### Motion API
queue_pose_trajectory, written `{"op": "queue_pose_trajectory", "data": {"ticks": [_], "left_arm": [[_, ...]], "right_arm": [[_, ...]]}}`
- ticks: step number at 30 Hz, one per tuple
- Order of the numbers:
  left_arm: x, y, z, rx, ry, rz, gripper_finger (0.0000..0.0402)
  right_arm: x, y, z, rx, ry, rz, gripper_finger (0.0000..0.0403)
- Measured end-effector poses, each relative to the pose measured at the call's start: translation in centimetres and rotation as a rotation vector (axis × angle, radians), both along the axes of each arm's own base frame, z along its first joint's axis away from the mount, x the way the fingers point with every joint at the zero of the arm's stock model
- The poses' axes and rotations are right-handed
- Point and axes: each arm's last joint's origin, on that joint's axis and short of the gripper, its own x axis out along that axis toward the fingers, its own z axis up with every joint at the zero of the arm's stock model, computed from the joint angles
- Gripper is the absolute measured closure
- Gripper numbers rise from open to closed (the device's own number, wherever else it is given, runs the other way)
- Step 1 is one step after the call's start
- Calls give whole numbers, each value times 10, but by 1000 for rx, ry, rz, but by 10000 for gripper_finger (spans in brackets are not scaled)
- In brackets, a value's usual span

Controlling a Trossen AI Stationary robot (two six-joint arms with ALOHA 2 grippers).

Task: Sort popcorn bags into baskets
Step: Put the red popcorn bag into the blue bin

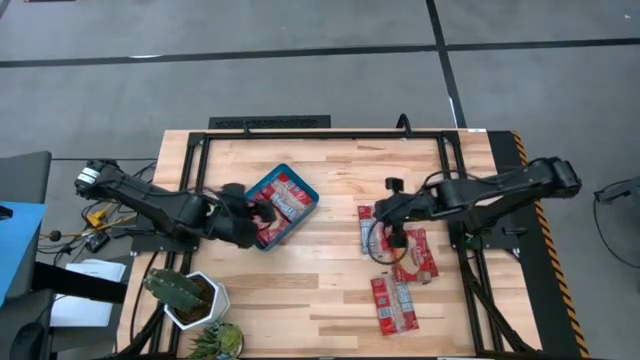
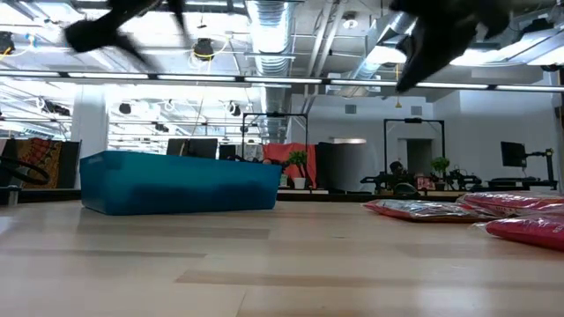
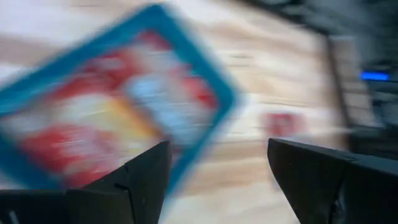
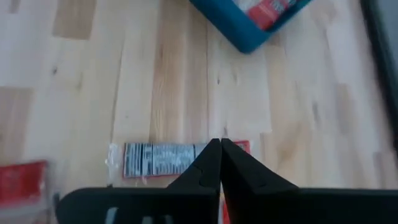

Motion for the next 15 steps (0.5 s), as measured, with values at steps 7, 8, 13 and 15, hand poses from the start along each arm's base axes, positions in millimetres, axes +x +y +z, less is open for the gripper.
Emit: {"op": "queue_pose_trajectory", "data": {"ticks": [7,8,13,15], "left_arm": [[47,-16,22,143,-247,-169,149],[53,-18,18,148,-245,-180,149],[87,-32,-22,75,-201,-221,148],[98,-37,-41,36,-180,-221,148]], "right_arm": [[-1,0,-66,20,111,-47,388],[-3,0,-74,22,133,-57,387],[-6,-2,-104,33,190,-100,374],[-8,-1,-113,33,219,-94,372]]}}
